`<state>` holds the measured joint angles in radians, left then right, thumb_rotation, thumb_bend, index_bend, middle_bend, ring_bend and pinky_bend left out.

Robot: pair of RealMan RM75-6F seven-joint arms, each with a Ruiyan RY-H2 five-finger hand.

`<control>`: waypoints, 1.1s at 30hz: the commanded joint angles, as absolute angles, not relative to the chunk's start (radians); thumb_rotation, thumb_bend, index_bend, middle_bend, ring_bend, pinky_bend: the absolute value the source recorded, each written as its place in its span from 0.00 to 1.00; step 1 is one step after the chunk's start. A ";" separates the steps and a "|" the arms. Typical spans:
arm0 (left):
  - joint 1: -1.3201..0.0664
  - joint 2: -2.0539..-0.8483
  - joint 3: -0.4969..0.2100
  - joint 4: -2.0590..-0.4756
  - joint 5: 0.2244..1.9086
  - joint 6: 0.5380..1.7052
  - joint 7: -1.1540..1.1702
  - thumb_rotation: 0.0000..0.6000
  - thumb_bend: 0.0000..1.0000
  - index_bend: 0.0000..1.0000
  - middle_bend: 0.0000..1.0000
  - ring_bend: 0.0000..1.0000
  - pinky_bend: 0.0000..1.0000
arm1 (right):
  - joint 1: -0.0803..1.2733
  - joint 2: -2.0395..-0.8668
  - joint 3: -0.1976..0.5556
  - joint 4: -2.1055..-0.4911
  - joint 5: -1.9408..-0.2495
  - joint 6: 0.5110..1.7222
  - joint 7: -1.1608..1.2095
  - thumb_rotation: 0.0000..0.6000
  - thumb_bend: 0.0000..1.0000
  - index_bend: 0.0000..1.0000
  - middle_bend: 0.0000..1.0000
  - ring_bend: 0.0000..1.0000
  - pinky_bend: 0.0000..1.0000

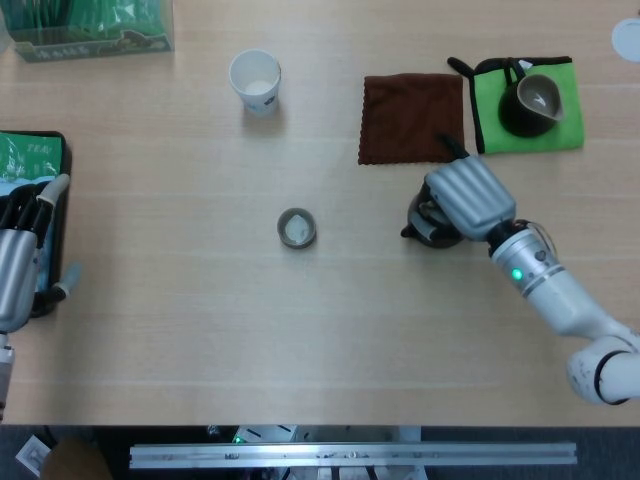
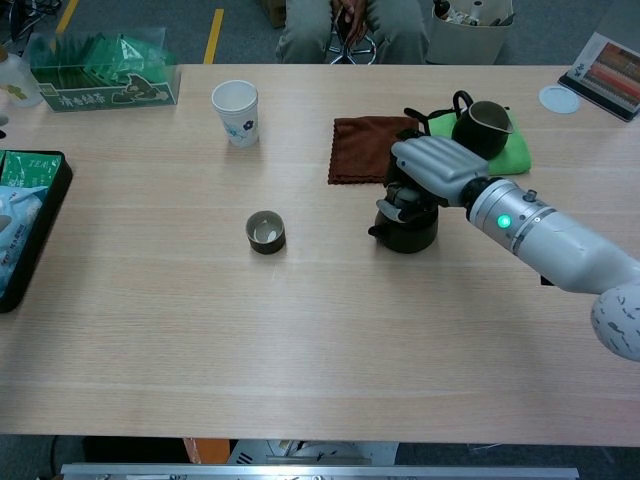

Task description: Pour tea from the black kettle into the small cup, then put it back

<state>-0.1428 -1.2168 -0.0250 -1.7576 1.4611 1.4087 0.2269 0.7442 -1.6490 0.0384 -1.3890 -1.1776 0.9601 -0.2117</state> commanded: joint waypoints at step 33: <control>-0.152 -1.220 -0.020 -1.773 1.444 1.390 0.261 1.00 0.27 0.08 0.17 0.14 0.20 | 0.699 -1.637 0.085 -1.376 -1.237 0.888 -0.101 0.74 0.00 0.92 0.79 0.76 0.00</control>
